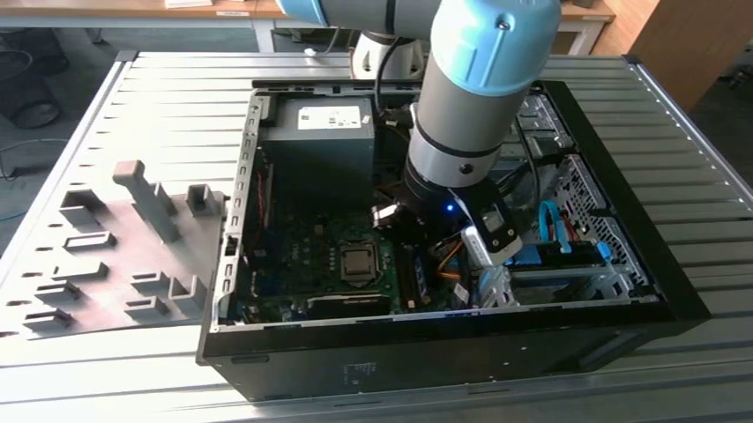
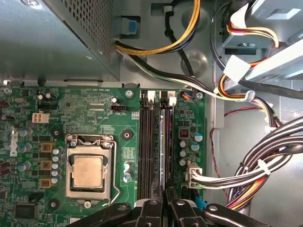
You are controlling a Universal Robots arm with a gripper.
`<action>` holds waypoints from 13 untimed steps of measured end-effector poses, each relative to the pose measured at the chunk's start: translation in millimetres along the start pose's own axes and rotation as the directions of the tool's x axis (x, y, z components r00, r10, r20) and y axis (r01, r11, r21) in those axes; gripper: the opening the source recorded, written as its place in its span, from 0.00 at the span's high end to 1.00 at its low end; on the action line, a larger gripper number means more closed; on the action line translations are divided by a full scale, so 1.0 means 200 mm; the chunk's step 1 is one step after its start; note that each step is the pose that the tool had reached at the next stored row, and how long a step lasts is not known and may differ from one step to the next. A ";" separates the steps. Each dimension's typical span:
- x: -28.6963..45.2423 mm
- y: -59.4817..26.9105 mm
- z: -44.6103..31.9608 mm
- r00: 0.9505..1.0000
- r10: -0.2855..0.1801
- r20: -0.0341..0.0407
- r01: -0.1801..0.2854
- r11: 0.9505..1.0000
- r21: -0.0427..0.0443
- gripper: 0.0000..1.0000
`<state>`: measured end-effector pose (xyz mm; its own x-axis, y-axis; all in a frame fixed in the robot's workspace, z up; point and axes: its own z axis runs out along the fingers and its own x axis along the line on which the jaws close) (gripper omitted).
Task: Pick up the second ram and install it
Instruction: 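Insert the second ram into the second slot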
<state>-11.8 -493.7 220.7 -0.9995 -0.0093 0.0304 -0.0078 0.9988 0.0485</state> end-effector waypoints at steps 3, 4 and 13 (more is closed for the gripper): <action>0.001 0.001 -0.023 1.000 0.000 0.000 0.000 1.000 0.000 0.86; 0.001 0.001 -0.032 1.000 0.000 0.000 0.000 1.000 0.001 0.86; 0.043 0.008 -0.046 1.000 0.004 0.003 -0.004 1.000 0.000 0.86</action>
<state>-20.0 -492.6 230.3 -0.9996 -0.0052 0.0277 -0.0039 0.9988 0.0483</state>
